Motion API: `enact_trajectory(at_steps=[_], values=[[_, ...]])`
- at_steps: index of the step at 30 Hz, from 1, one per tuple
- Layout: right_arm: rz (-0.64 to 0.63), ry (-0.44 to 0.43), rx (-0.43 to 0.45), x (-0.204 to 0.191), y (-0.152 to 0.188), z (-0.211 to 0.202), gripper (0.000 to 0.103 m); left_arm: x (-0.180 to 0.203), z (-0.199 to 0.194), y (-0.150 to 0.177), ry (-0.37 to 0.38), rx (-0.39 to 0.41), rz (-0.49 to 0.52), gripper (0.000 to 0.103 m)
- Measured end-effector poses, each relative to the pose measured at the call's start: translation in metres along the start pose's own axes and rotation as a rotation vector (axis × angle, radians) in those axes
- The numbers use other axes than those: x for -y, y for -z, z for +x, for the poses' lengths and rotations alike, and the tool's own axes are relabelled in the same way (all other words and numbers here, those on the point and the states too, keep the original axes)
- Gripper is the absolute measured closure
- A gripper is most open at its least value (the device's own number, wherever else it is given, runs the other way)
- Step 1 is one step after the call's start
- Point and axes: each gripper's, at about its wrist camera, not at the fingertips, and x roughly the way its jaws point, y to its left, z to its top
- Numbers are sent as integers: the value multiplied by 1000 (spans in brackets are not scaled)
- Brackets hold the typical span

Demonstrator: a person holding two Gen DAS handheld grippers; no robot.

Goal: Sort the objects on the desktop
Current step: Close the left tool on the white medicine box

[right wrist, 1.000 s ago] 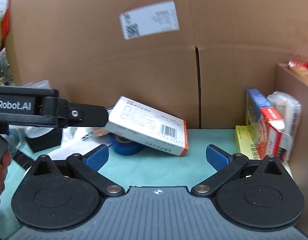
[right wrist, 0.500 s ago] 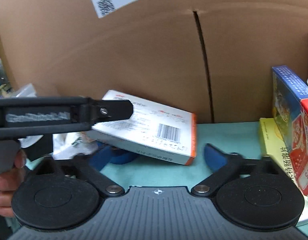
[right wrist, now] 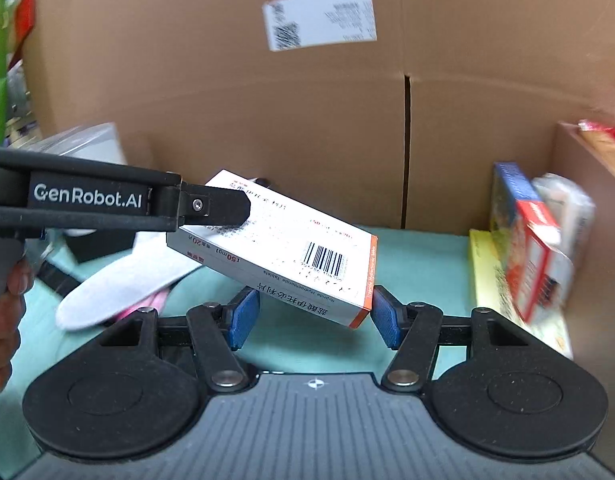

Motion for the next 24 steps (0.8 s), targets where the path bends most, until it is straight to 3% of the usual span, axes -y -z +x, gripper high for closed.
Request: enact_trajectory(at_steps=[5, 10, 12, 13, 16, 18, 24], values=[[11, -39, -20, -14, 37, -51, 37, 2, -43, 38, 42, -25, -39, 63], [-22, -64, -57, -36, 71, -101, 35, 2, -77, 87, 80, -112, -110, 62], [-18, -65, -82, -40, 79, -103, 34, -3, -77, 104, 106, -148, -157, 60], [-16, -65, -91, -36, 84, -105, 35, -7, -78, 110, 104, -159, -176, 52], [-45, -65, -92, -39, 89, -107, 34, -7, -89, 116, 96, -137, -169, 43], [-69, -62, -89, -42, 90, -107, 31, -5, -93, 117, 79, -131, -153, 32], [-66, -49, -84, -35, 87, -100, 31, 2, -85, 114, 83, -147, -120, 32]])
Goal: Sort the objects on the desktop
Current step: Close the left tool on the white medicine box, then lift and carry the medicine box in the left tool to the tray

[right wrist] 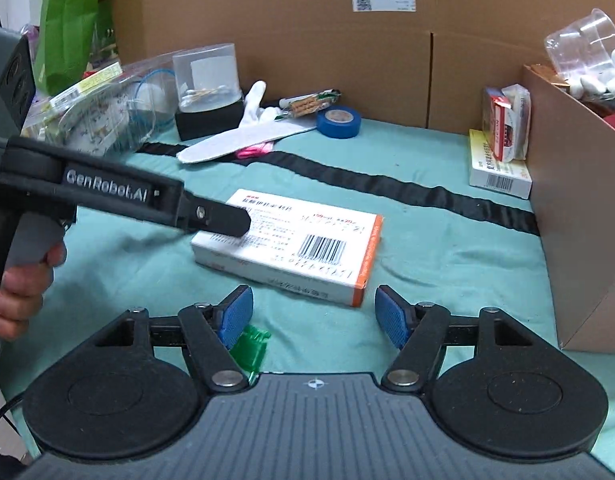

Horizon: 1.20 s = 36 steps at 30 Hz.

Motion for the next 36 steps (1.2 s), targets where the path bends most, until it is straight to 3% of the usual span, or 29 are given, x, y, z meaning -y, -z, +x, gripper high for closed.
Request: enact_trajectory(at_steps=[3, 8, 12, 17, 22, 28, 36], values=[[-23, 0, 0, 2, -1, 5, 31, 5, 3, -1, 9, -4, 30, 39], [-55, 2, 10, 1, -4, 9, 32, 5, 9, -4, 8, -2, 40, 36], [-41, 5, 10, 2, -5, 15, 31, 7, 12, -5, 4, 1, 74, 41], [-75, 28, -5, -12, -12, 10, 38, 8, 3, -4, -22, 31, 91, 52], [-145, 29, 97, -39, -37, -18, 39, 1, -45, -17, -30, 155, 77, 53], [-247, -38, 276, -92, -89, -40, 39, -28, -118, -44, -102, 318, 66, 53], [-360, -160, 342, -165, -145, -2, 39, -94, -178, -71, -249, 453, -20, 53]])
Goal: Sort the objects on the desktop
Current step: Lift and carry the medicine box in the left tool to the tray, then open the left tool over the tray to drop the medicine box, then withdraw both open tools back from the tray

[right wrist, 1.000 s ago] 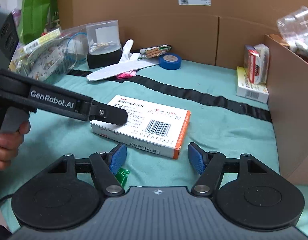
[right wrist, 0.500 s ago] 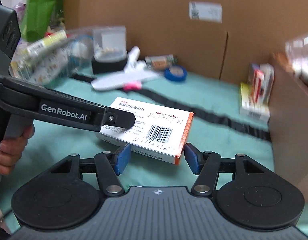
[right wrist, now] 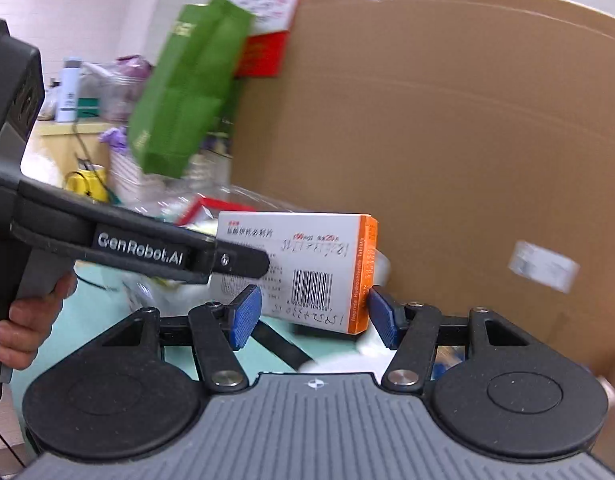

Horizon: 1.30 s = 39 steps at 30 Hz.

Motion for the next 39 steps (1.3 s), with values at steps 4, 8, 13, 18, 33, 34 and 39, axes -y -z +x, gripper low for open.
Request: enact_trajectory(at_steps=[4, 8, 13, 18, 33, 34, 39], values=[[49, -51, 19, -8, -21, 40, 39, -33, 12, -26, -48, 14, -11, 54], [73, -55, 28, -10, -39, 80, 39, -58, 39, -50, -80, 5, -13, 54], [153, -94, 0, -3, -52, 131, 38, -86, 72, -65, -133, -7, -7, 54], [224, -133, -97, 6, -46, 178, 25, -109, 112, -67, -183, -60, -16, 33], [236, -112, -61, 14, -20, 124, 2, -80, 73, -48, -126, 6, -1, 0], [233, -111, -56, 12, -22, 121, 1, -77, 70, -47, -128, 10, 3, 0], [230, -108, -34, 9, -20, 92, 1, -62, 50, -42, -131, -4, 32, 0]])
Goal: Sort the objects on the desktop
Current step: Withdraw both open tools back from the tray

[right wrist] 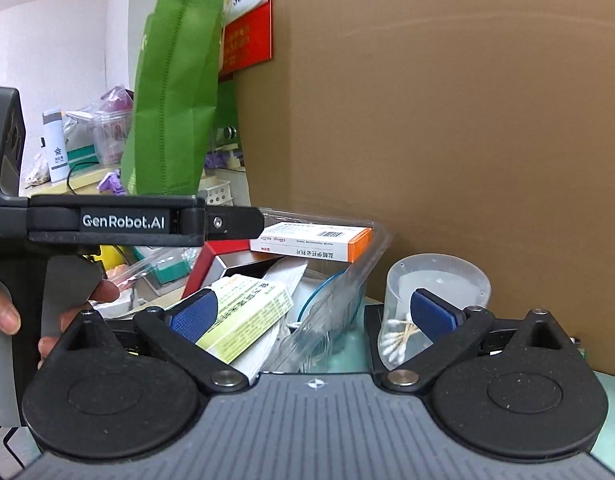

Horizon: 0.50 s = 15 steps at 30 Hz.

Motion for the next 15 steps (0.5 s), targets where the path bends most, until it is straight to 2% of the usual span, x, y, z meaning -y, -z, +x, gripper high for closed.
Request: enact_trajectory(at_steps=[3, 10, 15], values=[[-8, -1, 3, -5, 4, -21, 0, 9, -18, 8, 7, -31, 24, 0], [-85, -2, -51, -31, 20, -60, 0, 24, -64, 36, 13, -88, 62, 0], [-134, -1, -92, -55, 40, -78, 0, 30, -91, 52, -25, -105, 80, 0]])
